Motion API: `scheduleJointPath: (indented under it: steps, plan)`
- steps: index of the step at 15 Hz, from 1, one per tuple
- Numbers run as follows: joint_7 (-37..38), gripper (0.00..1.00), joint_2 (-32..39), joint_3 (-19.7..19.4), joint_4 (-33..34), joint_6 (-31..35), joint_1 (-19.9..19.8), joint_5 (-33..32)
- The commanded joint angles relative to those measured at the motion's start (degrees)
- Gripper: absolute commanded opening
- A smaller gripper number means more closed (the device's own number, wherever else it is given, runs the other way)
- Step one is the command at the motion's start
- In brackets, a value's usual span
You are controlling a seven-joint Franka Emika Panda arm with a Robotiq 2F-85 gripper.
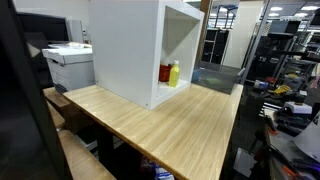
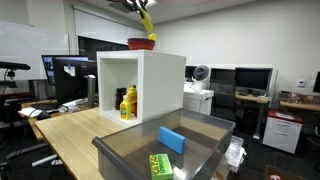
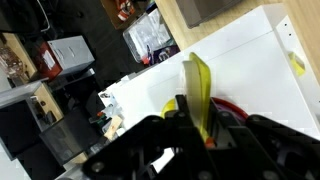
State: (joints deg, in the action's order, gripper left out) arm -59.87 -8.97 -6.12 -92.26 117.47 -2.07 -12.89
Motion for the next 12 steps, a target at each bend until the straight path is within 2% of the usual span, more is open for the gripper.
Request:
scheduleJointPath:
  steps: [1, 12]
  plan:
    - [-1.8, 0.05, -0.9, 0.6, -1.2, 1.4, 0.5, 0.7]
    - [-2.2, 0.05, -0.5, 2.9, -2.2, 3.2, 2.9, 1.3]
